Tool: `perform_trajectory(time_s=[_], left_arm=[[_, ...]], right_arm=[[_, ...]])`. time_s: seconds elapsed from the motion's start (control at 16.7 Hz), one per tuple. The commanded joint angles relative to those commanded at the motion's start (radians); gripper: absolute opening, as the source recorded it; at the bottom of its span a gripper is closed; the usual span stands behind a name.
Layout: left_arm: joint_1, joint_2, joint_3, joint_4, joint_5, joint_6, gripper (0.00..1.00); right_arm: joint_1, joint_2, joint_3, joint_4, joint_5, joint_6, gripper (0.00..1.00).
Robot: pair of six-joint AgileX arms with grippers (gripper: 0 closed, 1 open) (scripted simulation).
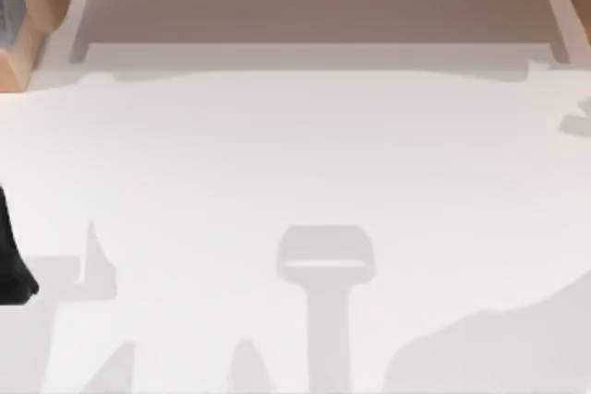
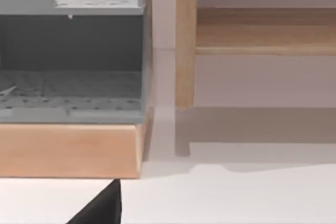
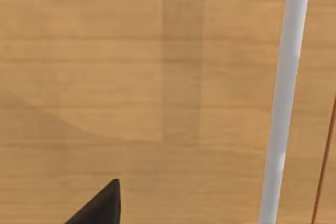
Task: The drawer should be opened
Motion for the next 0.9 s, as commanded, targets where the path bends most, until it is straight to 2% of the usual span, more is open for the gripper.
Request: perform_trajectory(time_s=[0.3, 0.9], left_arm=[[0.000, 0.000, 0.000, 0.000, 0.000, 0.000, 1.00], [0.000, 0.000, 0.000, 0.000, 0.000, 0.000, 1.00]], right_arm=[[0.003, 0.006, 0.012, -0.006, 0.003, 0.000, 1.00], [0.003, 0.006, 0.012, -0.006, 0.003, 0.000, 0.25]])
